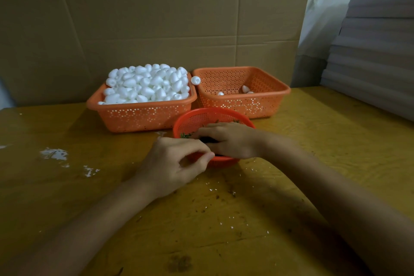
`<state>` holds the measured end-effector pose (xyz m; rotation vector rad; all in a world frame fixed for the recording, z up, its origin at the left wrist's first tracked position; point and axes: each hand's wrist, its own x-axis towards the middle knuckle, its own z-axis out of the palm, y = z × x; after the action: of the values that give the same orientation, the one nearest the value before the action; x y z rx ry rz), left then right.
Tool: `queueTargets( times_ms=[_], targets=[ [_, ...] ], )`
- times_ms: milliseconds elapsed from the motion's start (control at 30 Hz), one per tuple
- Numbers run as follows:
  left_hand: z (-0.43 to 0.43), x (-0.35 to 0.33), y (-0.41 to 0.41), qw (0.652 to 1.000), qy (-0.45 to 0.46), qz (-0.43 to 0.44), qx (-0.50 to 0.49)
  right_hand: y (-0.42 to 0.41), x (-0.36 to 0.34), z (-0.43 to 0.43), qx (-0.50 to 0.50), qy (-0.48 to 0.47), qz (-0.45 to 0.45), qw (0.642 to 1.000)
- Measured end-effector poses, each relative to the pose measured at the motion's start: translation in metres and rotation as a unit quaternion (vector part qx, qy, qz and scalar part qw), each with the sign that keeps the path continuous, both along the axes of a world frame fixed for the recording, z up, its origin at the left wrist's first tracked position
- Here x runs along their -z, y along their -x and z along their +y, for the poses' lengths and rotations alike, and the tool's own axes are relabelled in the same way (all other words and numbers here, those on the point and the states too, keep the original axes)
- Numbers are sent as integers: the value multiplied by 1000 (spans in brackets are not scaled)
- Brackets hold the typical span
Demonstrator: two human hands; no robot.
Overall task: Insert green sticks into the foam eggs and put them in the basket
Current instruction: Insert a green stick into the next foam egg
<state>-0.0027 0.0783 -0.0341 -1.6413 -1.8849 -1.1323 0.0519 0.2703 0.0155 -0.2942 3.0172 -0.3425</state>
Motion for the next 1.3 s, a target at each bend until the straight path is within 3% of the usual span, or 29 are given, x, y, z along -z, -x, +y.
queueTargets(
  times_ms=[100, 233, 333, 433, 500, 567, 633, 867, 1300],
  targets=[
    [-7, -11, 6, 987, -28, 152, -32, 2, 1, 1, 6, 4, 0, 1000],
    [-14, -40, 29, 955, -46, 253, -151, 3, 2, 1, 15, -1, 0, 1000],
    [-20, -65, 71, 922, -32, 176, -343, 2, 1, 1, 16, -7, -6, 1000],
    [-41, -83, 131, 872, 116, 57, -471, 2, 1, 0, 17, -11, -10, 1000],
    [-56, -93, 162, 848, 242, -12, -472, 3, 1, 0, 20, -10, -4, 1000],
    [-67, -100, 181, 850, 281, -77, -438, 3, 2, -1, 22, -8, 1, 1000],
    [-75, -104, 191, 857, 270, -116, -423, 3, 2, -1, 21, -9, 2, 1000],
    [-73, -100, 203, 843, 296, -120, -432, 4, 3, 0, 21, -8, -1, 1000],
    [-67, -100, 199, 867, 217, -136, -427, 4, 3, 0, 19, -12, 3, 1000]
  ],
)
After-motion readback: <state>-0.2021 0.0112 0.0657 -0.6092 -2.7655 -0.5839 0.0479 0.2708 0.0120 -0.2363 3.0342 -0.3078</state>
